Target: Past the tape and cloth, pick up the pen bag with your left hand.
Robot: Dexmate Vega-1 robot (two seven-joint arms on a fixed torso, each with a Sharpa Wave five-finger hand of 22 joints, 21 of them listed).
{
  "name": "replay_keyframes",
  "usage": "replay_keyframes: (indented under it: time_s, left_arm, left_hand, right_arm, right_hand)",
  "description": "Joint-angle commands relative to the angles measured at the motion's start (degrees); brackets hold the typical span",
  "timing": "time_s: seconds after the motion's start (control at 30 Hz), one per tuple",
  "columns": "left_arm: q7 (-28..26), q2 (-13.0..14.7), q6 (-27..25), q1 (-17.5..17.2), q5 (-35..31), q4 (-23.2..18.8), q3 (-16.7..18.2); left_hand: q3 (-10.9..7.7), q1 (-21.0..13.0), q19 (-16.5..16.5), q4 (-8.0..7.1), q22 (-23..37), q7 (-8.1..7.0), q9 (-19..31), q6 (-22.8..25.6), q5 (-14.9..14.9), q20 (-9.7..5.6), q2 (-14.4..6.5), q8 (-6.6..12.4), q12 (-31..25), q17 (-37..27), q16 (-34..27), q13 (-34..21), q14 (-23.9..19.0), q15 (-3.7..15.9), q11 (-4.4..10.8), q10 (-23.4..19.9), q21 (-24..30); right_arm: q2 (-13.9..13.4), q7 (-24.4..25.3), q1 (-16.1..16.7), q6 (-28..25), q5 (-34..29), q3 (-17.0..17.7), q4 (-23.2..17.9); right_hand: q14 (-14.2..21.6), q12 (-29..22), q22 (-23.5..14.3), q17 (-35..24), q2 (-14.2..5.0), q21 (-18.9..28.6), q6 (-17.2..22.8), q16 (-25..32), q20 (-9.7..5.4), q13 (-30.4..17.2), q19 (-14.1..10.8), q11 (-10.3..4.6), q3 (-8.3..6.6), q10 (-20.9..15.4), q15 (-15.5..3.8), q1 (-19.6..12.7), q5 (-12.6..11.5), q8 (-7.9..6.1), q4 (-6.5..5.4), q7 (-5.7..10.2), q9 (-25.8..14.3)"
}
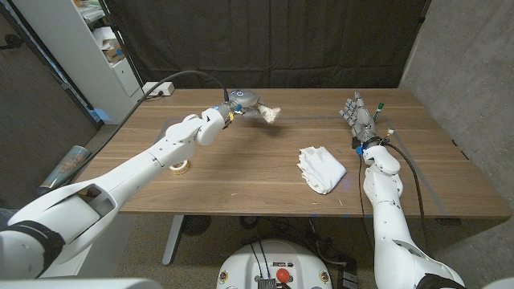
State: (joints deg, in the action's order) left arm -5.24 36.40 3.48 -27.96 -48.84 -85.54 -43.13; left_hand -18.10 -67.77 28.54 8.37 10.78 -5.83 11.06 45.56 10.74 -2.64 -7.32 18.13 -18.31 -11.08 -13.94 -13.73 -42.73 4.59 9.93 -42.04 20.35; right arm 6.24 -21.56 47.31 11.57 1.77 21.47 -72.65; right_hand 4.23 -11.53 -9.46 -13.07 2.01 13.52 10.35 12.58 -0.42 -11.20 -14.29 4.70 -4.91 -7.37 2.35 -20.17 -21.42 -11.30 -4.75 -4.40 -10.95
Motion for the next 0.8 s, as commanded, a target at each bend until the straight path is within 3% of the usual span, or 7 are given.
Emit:
replay_keyframes:
  time_s: [0.03, 0.8]
  left_arm:
    - [0.1, 0.0, 0.0, 0.4, -0.4, -1.2, 0.7]
    - [0.5, 1.1, 0.4, -1.2, 0.5, -3.6, 2.8]
  left_hand:
    - [-0.48, 0.3, 0.4, -0.12, 0.3, -0.03, 0.2, 0.4, -0.2, -1.48, 0.0, -0.12, 0.2, -0.1, 0.3, -0.1, -0.5, 6.51, -0.15, -0.6, 0.3]
    - [-0.66, 0.7, 0.3, -0.22, 0.3, 0.00, 0.2, 0.7, -0.2, -1.49, 0.1, -0.22, 0.6, -0.3, 0.4, -0.4, -0.8, 6.48, -0.11, -1.0, 0.4]
  right_arm:
    - [-0.3, 0.0, -0.1, -0.3, 0.3, 0.2, -0.3]
    - [0.3, 0.4, 0.5, -0.9, 0.5, 0.2, -1.6]
  right_hand:
    - [0.2, -0.1, -0.3, -0.1, -0.55, -0.4, 0.6, 0.2, 0.12, -0.1, -0.6, 0.14, 0.20, -0.6, 0.01, 0.1, -0.3, -0.20, 0.18, -0.18, 0.0]
    - [0.4, -0.1, -0.4, -0.1, -0.54, -0.6, 0.6, 0.2, 0.15, -0.1, -0.8, 0.14, 0.38, -0.8, 0.05, 0.0, -0.3, -0.21, 0.26, -0.18, 0.0]
